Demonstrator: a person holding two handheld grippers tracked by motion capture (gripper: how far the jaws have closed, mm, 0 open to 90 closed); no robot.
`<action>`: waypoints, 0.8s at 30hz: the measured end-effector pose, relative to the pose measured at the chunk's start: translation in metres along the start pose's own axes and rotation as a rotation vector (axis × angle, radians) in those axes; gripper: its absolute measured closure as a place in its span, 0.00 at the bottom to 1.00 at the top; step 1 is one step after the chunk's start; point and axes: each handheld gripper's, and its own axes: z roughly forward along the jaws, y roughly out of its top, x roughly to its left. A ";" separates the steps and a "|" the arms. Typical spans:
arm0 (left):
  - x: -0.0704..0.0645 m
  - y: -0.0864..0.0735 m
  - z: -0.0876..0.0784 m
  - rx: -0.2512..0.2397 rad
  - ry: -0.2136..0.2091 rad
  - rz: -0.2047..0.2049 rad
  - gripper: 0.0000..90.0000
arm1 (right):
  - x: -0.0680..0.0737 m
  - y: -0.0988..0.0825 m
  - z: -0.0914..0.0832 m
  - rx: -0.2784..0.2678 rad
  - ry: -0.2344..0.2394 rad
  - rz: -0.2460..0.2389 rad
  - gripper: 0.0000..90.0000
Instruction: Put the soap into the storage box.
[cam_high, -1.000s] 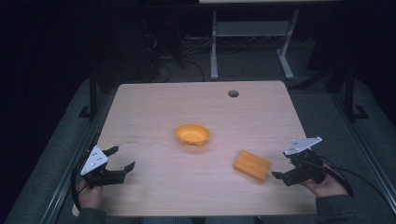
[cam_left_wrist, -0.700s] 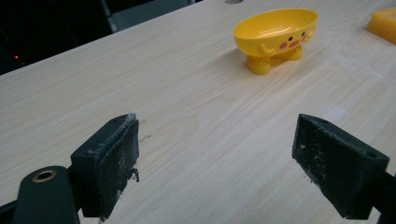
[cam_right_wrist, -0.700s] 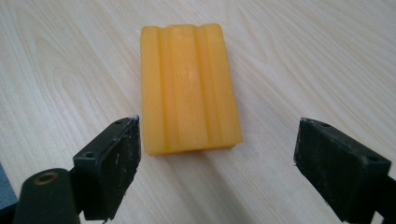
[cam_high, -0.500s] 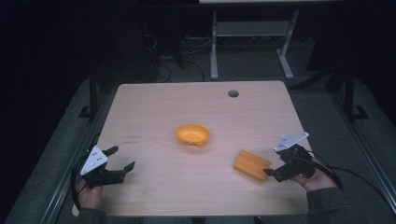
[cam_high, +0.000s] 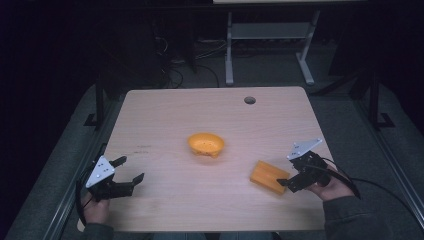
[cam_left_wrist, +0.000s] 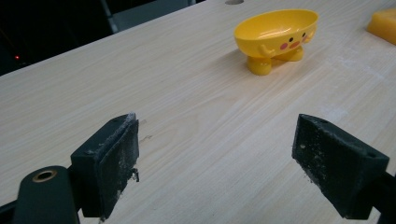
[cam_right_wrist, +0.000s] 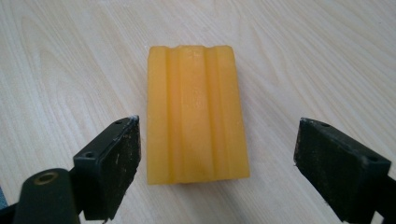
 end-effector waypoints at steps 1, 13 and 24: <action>0.000 0.000 0.000 0.001 0.001 0.000 0.15 | 0.000 0.001 0.001 0.003 0.001 0.000 0.16; 0.001 0.000 -0.001 0.004 0.000 0.005 0.15 | 0.001 0.012 0.015 0.028 0.016 -0.030 0.16; 0.001 0.000 0.000 0.000 -0.001 0.007 0.15 | 0.001 0.016 0.029 0.065 0.041 -0.038 0.16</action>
